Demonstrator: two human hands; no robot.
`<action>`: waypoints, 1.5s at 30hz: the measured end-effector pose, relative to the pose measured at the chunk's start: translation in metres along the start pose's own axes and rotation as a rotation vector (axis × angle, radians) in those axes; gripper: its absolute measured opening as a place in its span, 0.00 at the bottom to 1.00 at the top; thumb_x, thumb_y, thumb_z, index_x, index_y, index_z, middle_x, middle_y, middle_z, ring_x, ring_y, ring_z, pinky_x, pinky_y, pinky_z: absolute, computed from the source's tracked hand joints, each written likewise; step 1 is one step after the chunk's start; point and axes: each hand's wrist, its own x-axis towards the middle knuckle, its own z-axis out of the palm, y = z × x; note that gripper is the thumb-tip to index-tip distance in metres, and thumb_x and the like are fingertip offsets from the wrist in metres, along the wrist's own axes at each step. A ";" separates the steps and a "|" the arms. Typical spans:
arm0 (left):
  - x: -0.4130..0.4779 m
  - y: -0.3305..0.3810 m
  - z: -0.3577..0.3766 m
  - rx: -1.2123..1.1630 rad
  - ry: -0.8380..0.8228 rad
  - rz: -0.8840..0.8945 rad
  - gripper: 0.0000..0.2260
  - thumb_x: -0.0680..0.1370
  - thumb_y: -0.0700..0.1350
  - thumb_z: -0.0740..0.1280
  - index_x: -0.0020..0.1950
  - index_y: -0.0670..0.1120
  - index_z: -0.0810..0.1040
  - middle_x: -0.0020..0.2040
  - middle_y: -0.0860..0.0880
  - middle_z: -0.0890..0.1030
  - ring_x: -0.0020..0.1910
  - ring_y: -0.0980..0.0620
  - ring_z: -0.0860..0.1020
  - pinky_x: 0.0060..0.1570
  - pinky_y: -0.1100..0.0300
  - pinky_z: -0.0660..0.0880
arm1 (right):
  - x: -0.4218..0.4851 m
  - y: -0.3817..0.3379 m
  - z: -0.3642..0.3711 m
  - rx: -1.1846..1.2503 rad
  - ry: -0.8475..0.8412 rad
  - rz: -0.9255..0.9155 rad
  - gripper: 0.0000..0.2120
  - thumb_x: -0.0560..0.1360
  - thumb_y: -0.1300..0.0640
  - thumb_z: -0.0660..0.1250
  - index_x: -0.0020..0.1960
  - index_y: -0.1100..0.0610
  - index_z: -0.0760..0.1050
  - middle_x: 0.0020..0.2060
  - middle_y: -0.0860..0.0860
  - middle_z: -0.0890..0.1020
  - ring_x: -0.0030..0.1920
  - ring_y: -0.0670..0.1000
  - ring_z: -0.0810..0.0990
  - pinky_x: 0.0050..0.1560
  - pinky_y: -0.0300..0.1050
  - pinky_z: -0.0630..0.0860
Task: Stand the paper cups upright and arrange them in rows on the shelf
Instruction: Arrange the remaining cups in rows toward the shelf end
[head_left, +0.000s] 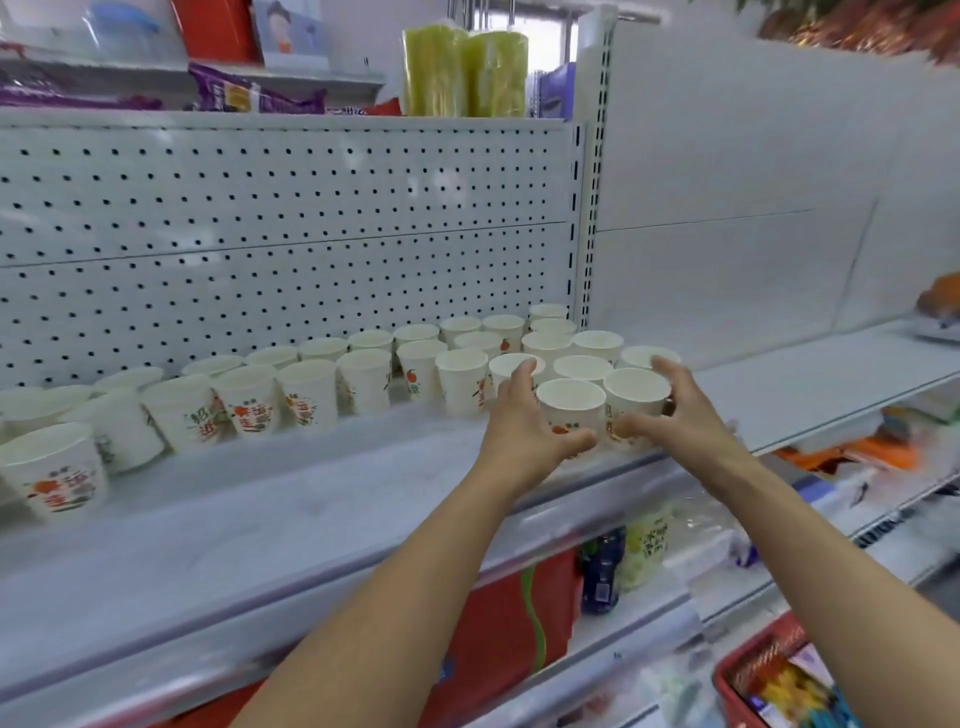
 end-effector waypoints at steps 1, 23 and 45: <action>0.002 -0.001 0.001 0.000 0.005 -0.009 0.45 0.66 0.50 0.78 0.76 0.50 0.56 0.72 0.49 0.64 0.70 0.51 0.65 0.69 0.52 0.66 | 0.001 -0.002 0.003 -0.014 -0.029 -0.012 0.40 0.68 0.61 0.74 0.74 0.48 0.59 0.63 0.51 0.72 0.61 0.52 0.73 0.58 0.46 0.72; -0.147 -0.038 -0.189 0.012 0.337 -0.086 0.31 0.69 0.59 0.74 0.69 0.53 0.72 0.66 0.55 0.72 0.63 0.56 0.72 0.63 0.55 0.72 | -0.105 -0.102 0.158 0.064 -0.260 -0.320 0.33 0.64 0.43 0.76 0.67 0.46 0.71 0.60 0.40 0.77 0.58 0.45 0.76 0.58 0.51 0.75; -0.302 -0.111 -0.415 0.955 0.540 -0.268 0.34 0.69 0.69 0.65 0.71 0.54 0.68 0.67 0.54 0.73 0.67 0.53 0.67 0.59 0.53 0.59 | -0.223 -0.205 0.404 0.073 -0.495 -0.470 0.35 0.66 0.54 0.78 0.69 0.50 0.66 0.58 0.42 0.73 0.58 0.45 0.73 0.56 0.36 0.70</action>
